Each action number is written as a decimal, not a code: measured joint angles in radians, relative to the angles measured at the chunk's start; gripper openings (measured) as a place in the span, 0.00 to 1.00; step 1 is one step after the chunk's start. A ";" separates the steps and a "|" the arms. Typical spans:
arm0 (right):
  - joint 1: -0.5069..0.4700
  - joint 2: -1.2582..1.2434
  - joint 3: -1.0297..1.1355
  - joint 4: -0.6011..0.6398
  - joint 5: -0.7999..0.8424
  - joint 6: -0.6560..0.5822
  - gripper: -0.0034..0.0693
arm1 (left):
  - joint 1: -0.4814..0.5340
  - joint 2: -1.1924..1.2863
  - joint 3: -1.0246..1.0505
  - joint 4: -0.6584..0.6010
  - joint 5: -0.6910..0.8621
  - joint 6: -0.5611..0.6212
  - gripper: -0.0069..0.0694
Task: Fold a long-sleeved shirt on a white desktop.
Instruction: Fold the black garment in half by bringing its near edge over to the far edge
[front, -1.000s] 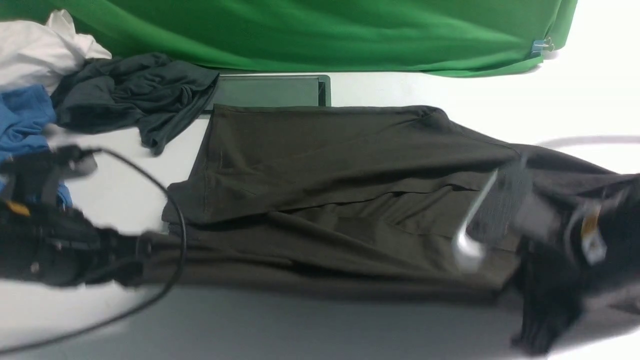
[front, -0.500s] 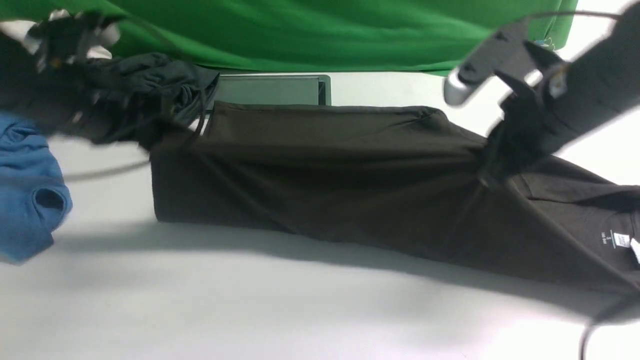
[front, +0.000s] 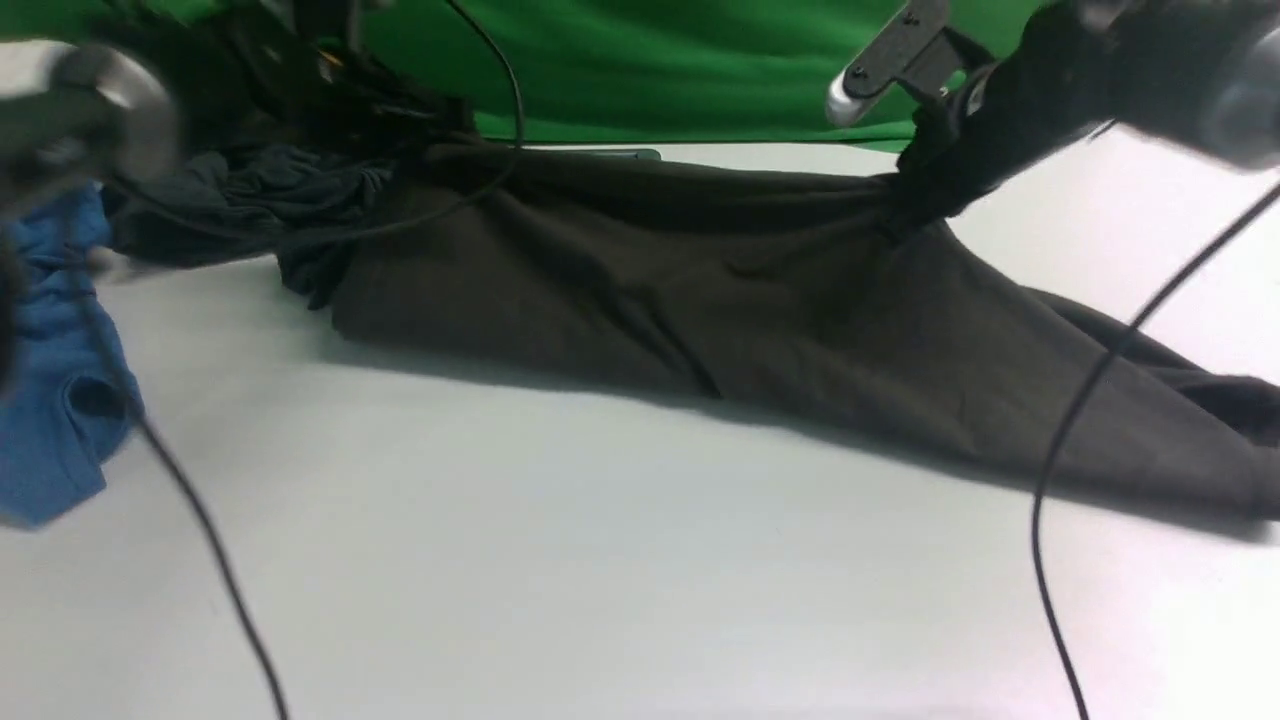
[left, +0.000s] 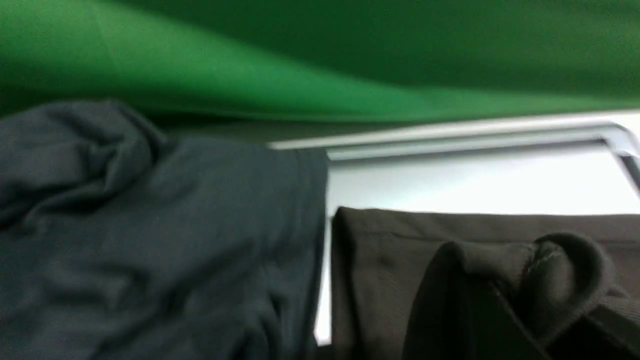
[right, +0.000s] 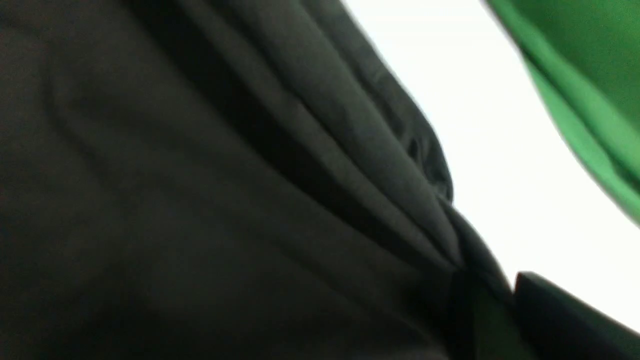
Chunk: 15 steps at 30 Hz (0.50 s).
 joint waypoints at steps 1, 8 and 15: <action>-0.001 0.005 0.000 -0.001 -0.008 0.003 0.19 | -0.001 0.007 -0.003 0.000 -0.005 0.000 0.20; -0.006 0.069 -0.001 -0.004 -0.057 0.126 0.59 | -0.011 0.083 -0.035 0.010 0.007 0.000 0.53; -0.006 -0.145 -0.001 -0.004 0.174 0.278 0.85 | 0.001 -0.131 -0.042 0.073 0.287 -0.009 0.97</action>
